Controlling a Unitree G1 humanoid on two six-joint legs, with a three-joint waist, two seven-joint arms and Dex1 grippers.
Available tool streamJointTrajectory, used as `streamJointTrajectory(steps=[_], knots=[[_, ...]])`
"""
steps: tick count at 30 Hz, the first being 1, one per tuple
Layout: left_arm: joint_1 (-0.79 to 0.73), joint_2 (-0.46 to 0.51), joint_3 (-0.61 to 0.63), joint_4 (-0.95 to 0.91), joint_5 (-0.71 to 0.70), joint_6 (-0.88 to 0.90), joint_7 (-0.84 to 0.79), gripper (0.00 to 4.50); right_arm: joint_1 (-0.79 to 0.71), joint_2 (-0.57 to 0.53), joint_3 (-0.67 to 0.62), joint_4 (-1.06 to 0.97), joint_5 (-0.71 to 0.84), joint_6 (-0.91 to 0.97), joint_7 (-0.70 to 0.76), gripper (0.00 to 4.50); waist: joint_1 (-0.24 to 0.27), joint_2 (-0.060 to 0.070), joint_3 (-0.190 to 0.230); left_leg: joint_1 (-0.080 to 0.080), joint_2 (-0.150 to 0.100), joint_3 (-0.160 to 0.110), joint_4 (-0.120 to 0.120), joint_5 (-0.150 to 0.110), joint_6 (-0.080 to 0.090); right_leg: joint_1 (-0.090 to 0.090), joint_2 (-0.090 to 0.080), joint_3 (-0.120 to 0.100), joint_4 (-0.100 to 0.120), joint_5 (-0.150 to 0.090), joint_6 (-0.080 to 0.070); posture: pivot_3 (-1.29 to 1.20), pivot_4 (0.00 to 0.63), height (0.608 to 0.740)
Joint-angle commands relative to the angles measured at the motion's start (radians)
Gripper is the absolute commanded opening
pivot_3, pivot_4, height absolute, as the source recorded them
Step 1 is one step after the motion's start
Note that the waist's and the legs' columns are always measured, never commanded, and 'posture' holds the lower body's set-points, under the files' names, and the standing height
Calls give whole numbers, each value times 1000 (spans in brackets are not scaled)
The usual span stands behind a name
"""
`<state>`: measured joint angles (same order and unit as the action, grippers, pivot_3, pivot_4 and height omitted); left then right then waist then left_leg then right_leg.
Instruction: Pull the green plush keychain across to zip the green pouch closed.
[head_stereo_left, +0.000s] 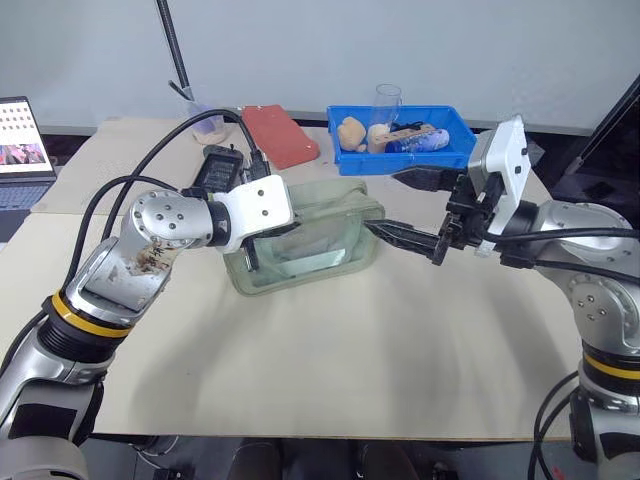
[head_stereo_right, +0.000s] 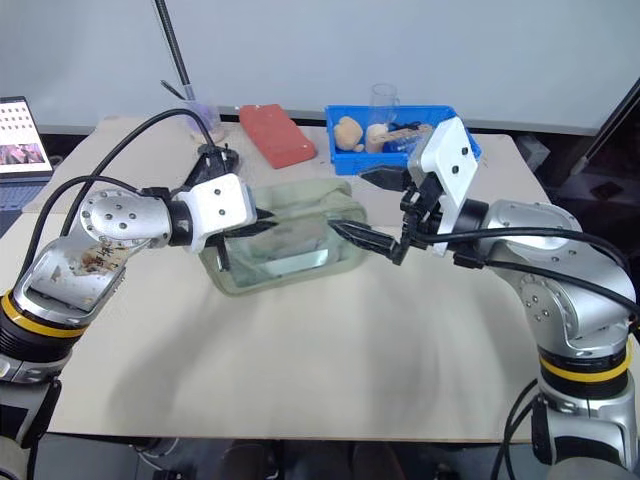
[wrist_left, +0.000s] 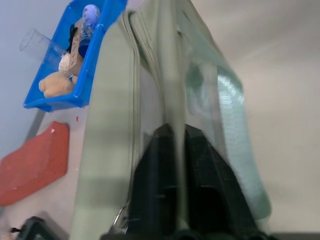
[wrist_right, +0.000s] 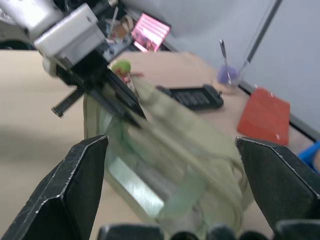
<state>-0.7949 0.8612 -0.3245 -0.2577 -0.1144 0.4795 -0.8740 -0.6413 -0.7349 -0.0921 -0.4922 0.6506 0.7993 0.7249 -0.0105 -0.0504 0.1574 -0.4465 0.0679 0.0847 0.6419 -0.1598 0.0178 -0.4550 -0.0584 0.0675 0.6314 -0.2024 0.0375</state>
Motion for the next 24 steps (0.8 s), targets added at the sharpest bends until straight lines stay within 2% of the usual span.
streamJointTrajectory(steps=[1,5,9,15,24], knots=[[-50,-33,15,64,49,-134,-26,58,9,-34,-57,-42,7,-8,-11,4500,0,0,0,0,0,0,0,0,0,0,0,0,0,0,0,0,150,740],[-93,-94,67,170,-22,-333,-139,58,11,-81,-83,-31,11,-11,9,4500,4,0,0,0,0,0,1,0,0,0,0,0,0,0,0,0,150,740],[-119,-97,57,303,-11,-555,-264,58,-26,-124,-99,-11,42,17,31,4500,1,0,0,-2,0,0,1,0,0,0,0,0,-1,0,0,0,150,740],[-133,-121,49,378,21,-623,-316,58,-39,-144,-80,-22,70,60,26,4500,-2,0,0,-1,0,0,1,0,1,0,0,0,0,0,0,0,150,740],[-137,-126,80,323,48,-578,-288,58,-19,-153,-85,-28,86,78,32,4500,-2,0,0,-1,0,-1,2,0,1,0,0,0,0,1,2,0,150,740]])
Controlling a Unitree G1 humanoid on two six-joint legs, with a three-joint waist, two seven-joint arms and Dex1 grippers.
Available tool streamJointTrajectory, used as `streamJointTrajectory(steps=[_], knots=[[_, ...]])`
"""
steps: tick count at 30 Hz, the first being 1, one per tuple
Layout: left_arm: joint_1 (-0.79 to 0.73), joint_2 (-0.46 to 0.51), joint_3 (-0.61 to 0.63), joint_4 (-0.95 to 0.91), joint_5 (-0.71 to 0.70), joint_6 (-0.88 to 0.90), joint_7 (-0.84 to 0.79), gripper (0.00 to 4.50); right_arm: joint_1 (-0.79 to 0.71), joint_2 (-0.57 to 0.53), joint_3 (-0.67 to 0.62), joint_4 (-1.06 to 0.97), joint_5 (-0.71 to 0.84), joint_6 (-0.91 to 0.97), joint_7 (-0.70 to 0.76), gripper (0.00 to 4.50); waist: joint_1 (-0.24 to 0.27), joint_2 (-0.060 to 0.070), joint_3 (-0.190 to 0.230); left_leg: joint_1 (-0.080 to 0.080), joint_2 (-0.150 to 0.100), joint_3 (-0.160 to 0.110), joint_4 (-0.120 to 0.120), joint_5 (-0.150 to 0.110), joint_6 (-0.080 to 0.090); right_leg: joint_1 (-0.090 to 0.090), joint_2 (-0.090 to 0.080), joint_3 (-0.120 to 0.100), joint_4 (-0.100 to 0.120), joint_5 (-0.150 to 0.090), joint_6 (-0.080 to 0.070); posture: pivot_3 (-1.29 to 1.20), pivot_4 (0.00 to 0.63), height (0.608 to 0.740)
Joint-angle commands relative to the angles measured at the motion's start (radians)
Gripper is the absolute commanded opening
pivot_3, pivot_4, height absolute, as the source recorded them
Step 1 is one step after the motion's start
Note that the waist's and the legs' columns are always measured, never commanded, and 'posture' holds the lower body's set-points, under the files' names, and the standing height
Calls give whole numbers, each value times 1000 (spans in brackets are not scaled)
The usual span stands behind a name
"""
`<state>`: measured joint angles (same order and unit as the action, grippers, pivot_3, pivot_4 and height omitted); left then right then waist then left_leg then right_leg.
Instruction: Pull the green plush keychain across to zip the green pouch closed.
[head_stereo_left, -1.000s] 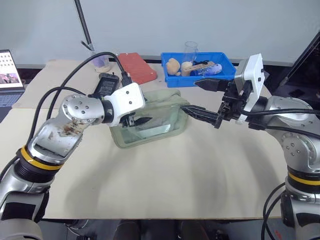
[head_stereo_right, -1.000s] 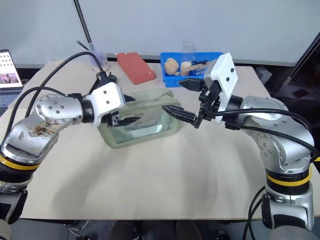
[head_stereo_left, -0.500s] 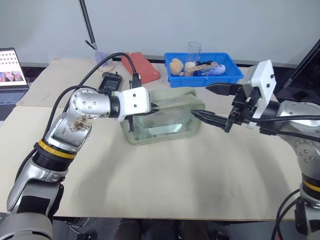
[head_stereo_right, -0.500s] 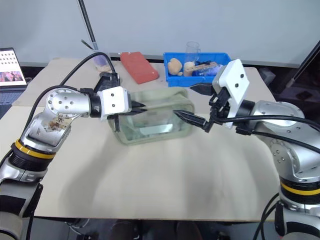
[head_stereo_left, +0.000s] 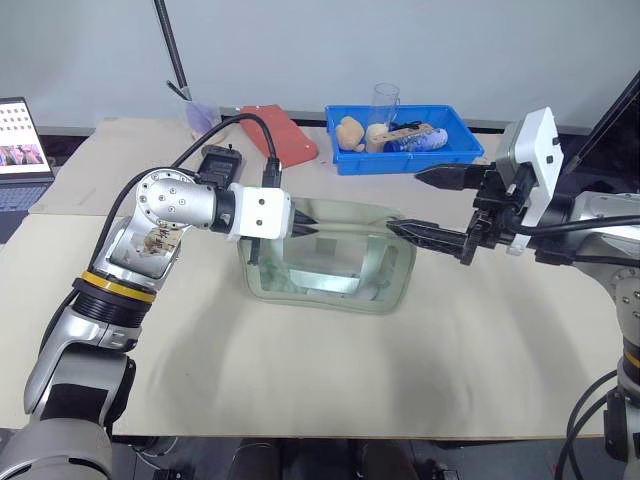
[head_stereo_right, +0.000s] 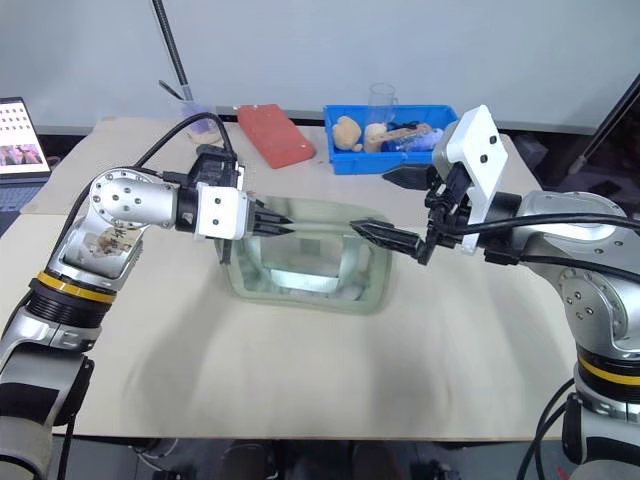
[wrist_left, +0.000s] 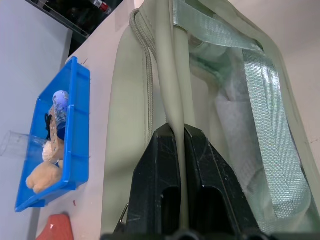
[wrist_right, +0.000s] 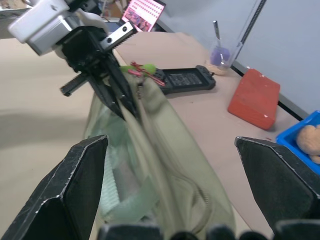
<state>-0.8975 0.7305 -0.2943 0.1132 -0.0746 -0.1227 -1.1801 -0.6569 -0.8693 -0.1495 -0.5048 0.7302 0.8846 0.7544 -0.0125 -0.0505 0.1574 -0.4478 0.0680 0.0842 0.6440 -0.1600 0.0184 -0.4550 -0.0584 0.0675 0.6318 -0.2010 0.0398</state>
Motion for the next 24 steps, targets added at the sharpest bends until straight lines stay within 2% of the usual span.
streamJointTrajectory(steps=[1,9,18,21,24], knots=[[-36,10,51,-54,10,30,15,58,-3,-20,-26,-12,6,-10,6,4500,0,0,0,0,0,0,0,0,0,0,0,0,0,0,0,0,150,740],[2,14,68,-105,32,55,36,58,10,-15,-14,-6,-2,-29,24,4500,0,0,0,0,0,0,0,0,0,0,0,0,0,2,4,0,150,740],[91,38,85,-259,-53,226,-29,58,74,-51,-33,-24,-7,-39,60,4500,0,0,0,0,0,0,0,0,0,0,0,0,0,2,5,0,150,740],[85,36,98,-252,-76,242,-38,1131,90,-77,-25,-25,-19,-53,80,4500,0,0,0,0,0,0,1,0,0,0,0,0,0,2,4,0,150,740],[67,33,127,-268,-152,315,-69,2645,119,-122,18,-5,-88,-115,129,4500,0,0,0,1,0,0,1,0,0,0,0,0,0,2,4,0,150,740]])
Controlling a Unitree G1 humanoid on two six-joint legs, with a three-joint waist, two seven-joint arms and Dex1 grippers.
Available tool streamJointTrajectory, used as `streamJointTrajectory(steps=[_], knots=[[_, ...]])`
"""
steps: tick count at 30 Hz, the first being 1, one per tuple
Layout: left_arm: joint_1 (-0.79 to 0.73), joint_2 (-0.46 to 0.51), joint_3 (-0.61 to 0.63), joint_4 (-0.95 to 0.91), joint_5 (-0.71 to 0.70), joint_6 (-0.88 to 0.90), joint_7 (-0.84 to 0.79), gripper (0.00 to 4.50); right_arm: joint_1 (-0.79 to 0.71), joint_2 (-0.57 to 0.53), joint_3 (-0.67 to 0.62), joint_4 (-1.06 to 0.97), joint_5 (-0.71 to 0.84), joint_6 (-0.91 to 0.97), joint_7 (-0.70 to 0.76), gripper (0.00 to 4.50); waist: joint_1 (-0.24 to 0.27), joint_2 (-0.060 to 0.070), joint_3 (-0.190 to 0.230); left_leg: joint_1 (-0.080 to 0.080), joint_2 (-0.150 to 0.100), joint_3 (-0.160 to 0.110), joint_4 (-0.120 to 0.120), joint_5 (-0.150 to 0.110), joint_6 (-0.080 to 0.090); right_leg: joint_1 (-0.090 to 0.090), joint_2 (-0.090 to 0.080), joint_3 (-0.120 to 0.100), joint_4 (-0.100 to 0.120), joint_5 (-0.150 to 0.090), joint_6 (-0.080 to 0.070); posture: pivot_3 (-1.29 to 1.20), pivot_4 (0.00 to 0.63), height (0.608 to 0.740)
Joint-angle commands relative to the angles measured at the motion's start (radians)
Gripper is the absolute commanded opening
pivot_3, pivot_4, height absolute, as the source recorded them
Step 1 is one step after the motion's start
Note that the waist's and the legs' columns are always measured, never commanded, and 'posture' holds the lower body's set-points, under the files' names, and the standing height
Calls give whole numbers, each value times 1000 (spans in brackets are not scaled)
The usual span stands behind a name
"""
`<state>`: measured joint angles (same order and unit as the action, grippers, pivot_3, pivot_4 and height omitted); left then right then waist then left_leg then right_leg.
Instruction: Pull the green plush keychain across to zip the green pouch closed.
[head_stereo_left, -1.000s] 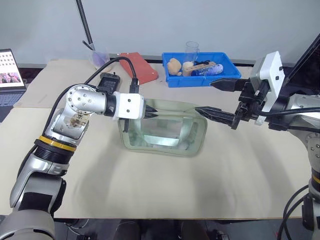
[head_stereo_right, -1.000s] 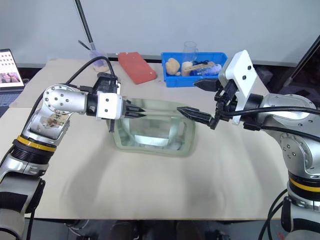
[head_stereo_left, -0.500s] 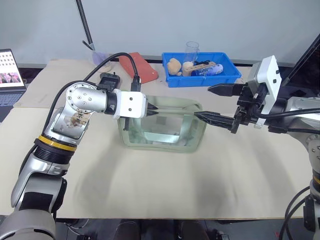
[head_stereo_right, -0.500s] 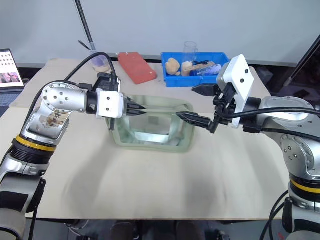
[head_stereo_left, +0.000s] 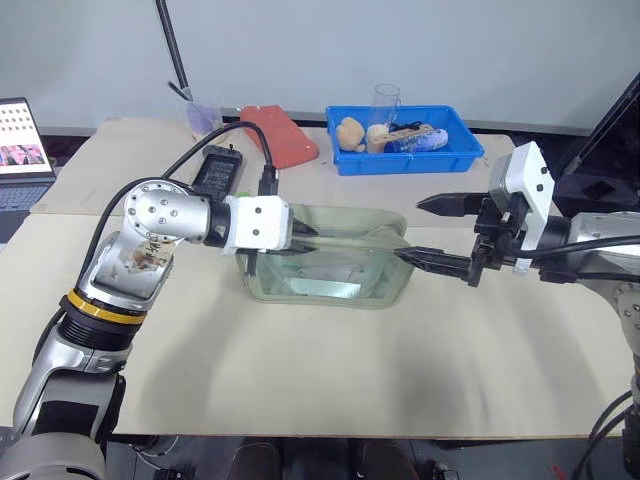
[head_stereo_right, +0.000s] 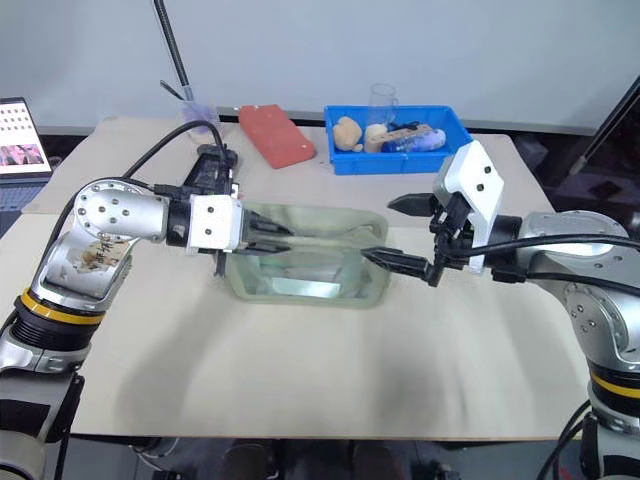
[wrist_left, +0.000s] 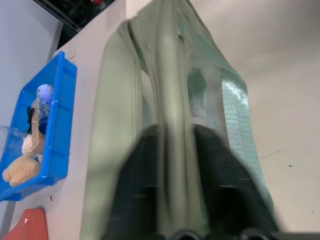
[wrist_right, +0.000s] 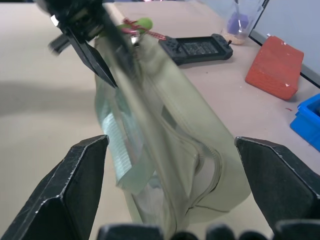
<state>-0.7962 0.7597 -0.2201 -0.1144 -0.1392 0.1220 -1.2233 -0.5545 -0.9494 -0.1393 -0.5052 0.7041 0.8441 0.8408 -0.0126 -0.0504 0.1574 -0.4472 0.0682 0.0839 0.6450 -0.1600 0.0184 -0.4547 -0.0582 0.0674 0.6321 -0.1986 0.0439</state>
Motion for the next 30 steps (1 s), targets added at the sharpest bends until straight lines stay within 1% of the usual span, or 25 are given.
streamJointTrajectory(steps=[1,3,4,7,11,12,14,15,19,23,24,27,30], knots=[[-44,1,69,-58,-137,122,-40,3108,21,-51,28,12,-93,-102,53,4500,0,0,0,0,0,0,0,0,0,0,0,0,0,0,0,0,150,740],[-58,2,92,-92,-220,221,-56,4115,21,-53,52,38,-130,-138,66,4500,-1,0,0,0,0,0,0,0,0,0,0,0,0,0,0,0,150,740],[-67,9,108,-119,-275,288,-64,4462,17,-50,67,53,-147,-154,73,4500,-1,0,0,0,0,0,1,0,0,0,0,0,0,0,0,0,150,740],[-83,25,145,-183,-393,433,-64,4462,-3,-27,113,101,-194,-196,84,4500,-2,0,0,0,0,0,1,0,0,0,0,0,0,-1,3,0,150,740],[-87,28,179,-253,-487,542,-24,4462,-16,-1,164,152,-242,-241,108,4500,-2,0,0,1,0,0,0,0,0,0,1,0,1,-1,3,0,150,740],[-86,31,187,-270,-508,566,-14,4500,-19,7,171,159,-247,-247,114,3949,-2,0,0,1,0,-1,1,0,0,0,1,0,1,-1,3,0,150,740],[-82,39,195,-292,-531,595,0,4500,-25,19,177,168,-251,-251,128,3327,-2,0,0,1,0,-1,1,0,0,0,1,0,1,-1,3,0,150,740],[-74,49,198,-303,-534,605,5,4500,-29,25,179,174,-252,-252,135,2919,-2,0,0,1,0,-1,1,0,0,0,1,0,1,-1,3,0,150,740],[-25,110,221,-297,-504,604,27,4500,-49,36,186,201,-266,-263,159,1544,-3,0,0,1,0,-1,0,0,0,0,1,0,1,-1,3,0,150,740],[29,177,298,-252,-485,609,79,4500,-61,38,191,218,-273,-275,188,181,-2,0,0,1,0,0,0,0,0,0,1,0,1,-2,2,0,150,740],[38,194,325,-229,-483,616,94,4500,-61,39,192,223,-276,-281,196,22,-1,0,0,1,0,0,0,0,0,0,1,0,1,-3,-1,0,150,740],[76,248,413,-120,-456,610,134,4500,-62,48,197,240,-300,-307,203,22,-2,0,0,1,0,0,0,0,0,0,1,0,1,-5,-3,0,150,740],[184,294,499,-22,-421,580,147,4500,-67,59,206,248,-315,-324,213,22,-5,0,0,2,1,1,0,0,0,0,1,0,1,-5,-3,0,150,740]])
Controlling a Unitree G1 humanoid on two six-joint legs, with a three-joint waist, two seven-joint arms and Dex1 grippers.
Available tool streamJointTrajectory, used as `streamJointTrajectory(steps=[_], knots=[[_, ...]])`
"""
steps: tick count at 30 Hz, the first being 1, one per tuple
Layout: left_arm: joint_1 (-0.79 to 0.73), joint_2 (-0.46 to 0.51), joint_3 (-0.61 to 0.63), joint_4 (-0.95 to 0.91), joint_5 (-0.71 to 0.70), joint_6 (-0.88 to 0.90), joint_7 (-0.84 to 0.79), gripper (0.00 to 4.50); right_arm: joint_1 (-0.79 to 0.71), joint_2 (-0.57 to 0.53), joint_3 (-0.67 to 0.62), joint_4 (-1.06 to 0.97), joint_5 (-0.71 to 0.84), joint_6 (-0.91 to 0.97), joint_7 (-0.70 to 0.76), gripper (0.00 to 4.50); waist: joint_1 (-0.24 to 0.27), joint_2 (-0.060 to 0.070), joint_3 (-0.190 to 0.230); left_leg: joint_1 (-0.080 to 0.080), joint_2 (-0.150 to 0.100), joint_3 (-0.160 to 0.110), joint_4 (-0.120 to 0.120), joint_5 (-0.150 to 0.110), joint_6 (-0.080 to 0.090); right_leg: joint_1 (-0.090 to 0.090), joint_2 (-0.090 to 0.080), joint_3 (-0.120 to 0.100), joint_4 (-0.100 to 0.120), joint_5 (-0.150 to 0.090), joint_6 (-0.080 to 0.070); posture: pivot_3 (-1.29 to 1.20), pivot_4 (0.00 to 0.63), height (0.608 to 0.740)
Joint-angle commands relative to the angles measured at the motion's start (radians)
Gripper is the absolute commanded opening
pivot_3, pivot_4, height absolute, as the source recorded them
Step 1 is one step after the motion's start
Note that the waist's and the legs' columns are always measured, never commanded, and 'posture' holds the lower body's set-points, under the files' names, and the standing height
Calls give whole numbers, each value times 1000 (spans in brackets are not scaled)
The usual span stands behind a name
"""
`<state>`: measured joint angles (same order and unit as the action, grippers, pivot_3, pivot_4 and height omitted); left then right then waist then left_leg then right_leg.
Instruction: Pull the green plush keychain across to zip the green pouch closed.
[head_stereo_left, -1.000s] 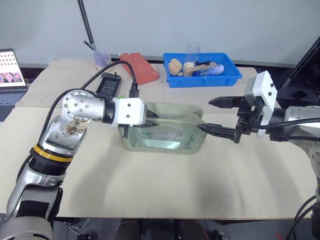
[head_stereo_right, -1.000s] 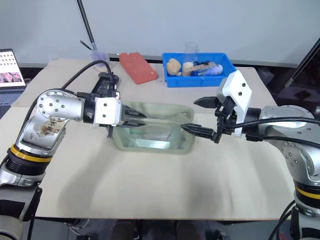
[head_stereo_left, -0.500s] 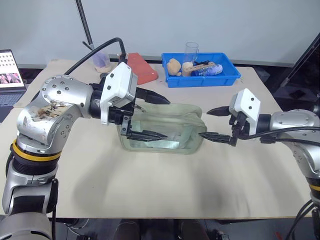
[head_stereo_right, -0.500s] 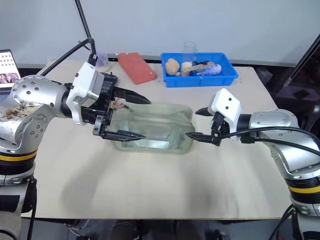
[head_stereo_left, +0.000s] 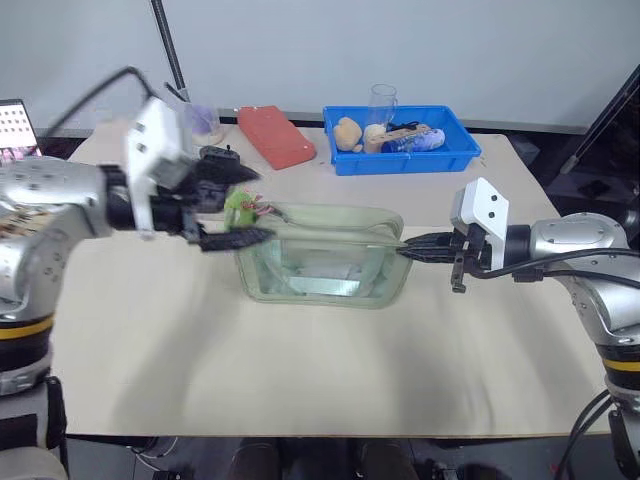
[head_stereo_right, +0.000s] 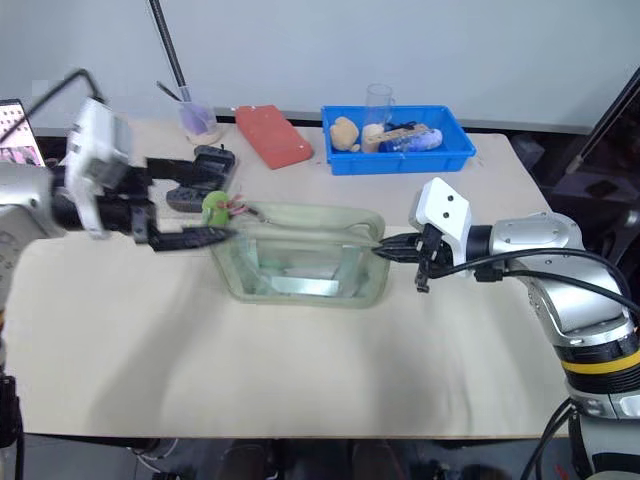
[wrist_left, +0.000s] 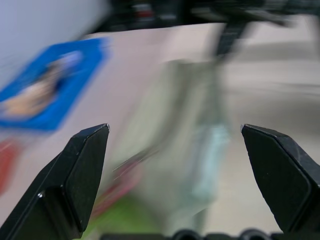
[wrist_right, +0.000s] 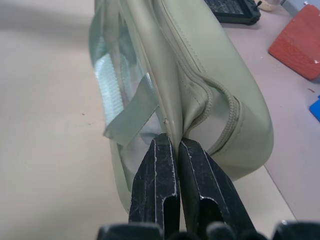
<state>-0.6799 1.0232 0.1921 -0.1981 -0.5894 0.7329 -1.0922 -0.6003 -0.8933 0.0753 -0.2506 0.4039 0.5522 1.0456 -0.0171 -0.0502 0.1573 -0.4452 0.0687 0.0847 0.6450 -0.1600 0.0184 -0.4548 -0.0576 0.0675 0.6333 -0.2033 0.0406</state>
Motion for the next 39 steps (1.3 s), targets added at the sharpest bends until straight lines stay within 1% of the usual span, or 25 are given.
streamJointTrajectory(steps=[1,3,6,10,13,16,22,28,33,36,37,39], knots=[[111,33,105,66,30,-37,13,4500,-23,7,-8,-5,-16,-33,10,22,0,0,0,0,0,0,0,0,0,0,0,0,0,0,-1,0,150,740],[189,26,119,56,38,-61,12,4500,-26,11,-5,-2,-20,-36,13,22,1,0,0,0,0,1,-1,0,0,0,0,0,0,1,-3,0,150,740],[229,-20,111,50,55,-97,59,4500,-29,15,-6,0,-23,-36,16,22,9,-1,0,-1,0,1,-1,0,-1,-1,-1,-1,-1,1,-3,0,150,740],[181,-110,76,88,90,-141,150,4500,-24,19,-11,-5,-28,-32,22,22,19,-1,0,-1,0,1,0,0,-1,0,-2,-1,-1,2,-4,0,150,740],[133,-149,80,124,68,-121,179,4500,-16,15,-17,-11,-27,-28,24,22,18,-1,0,0,0,1,0,0,-1,0,-2,-1,-1,2,-4,0,150,740],[99,-157,69,164,74,-122,181,4500,-8,7,-25,-19,-23,-21,25,22,16,-1,0,0,0,1,-1,0,-1,-1,-1,-1,0,2,-4,0,150,740],[98,-172,-20,213,152,-189,171,4500,3,3,-34,-33,-22,-14,17,22,13,-1,0,0,0,1,-1,0,-1,0,-1,-1,0,2,-4,0,150,740],[111,-180,-46,178,128,-150,142,4500,12,-5,-48,-42,-23,-9,12,22,13,-1,0,-1,0,1,-1,0,-1,0,-1,-1,0,2,-4,0,150,740],[103,-206,-63,163,118,-142,133,4500,14,-1,-50,-46,-24,-7,5,22,13,-1,0,0,0,1,-1,0,-1,0,-1,-1,0,2,-4,0,150,740],[100,-216,-66,162,115,-138,128,3661,13,2,-49,-46,-24,-6,1,0,13,-1,0,-1,0,1,-1,0,-1,0,-1,-1,0,2,-4,0,150,740],[99,-219,-64,164,113,-135,128,3242,12,2,-49,-46,-24,-6,0,0,13,-1,0,0,0,1,-1,0,-1,0,-1,-1,0,2,-4,0,150,740],[100,-219,-60,165,111,-135,125,2200,11,3,-49,-48,-23,-4,-2,0,13,-1,0,0,0,1,-1,0,-1,0,-1,-1,0,2,-4,0,150,740]])
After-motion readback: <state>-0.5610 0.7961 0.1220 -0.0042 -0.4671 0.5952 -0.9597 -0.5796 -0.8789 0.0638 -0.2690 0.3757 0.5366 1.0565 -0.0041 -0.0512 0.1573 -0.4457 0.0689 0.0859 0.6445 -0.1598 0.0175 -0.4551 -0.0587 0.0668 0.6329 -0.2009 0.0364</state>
